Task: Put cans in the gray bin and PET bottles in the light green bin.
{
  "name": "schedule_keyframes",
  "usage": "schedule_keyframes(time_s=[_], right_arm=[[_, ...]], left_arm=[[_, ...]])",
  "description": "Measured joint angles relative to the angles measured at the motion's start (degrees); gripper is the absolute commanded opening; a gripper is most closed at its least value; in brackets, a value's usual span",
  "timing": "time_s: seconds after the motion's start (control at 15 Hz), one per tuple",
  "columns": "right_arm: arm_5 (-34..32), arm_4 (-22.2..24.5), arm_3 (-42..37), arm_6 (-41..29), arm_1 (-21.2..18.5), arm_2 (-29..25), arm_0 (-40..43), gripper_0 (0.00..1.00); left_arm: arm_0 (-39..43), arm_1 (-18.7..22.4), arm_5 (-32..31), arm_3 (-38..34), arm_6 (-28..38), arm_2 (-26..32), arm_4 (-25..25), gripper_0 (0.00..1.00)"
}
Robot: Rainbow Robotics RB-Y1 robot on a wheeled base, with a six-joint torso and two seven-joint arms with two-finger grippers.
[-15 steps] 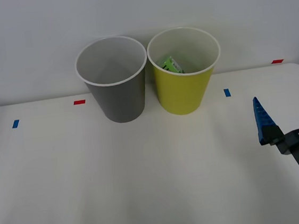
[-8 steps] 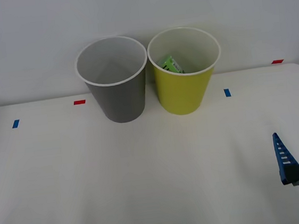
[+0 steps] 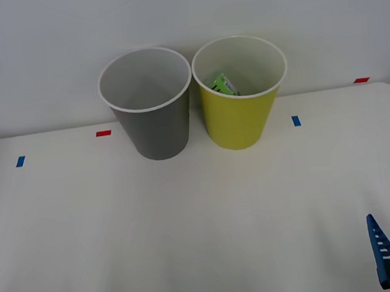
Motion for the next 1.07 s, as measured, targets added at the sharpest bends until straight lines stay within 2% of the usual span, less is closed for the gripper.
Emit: schedule_keyframes(time_s=[0.27,1.07], right_arm=[[-1.9,0.4,0.0,0.1,0.0,0.1,2.4,1.00],[-2.0,0.5,0.0,0.2,-0.1,0.1,2.5,1.00]], left_arm=[[0.0,0.0,0.0,0.0,0.0,0.0,0.0,1.00],[0.0,0.0,0.0,0.0,0.0,0.0,0.0,1.00]])
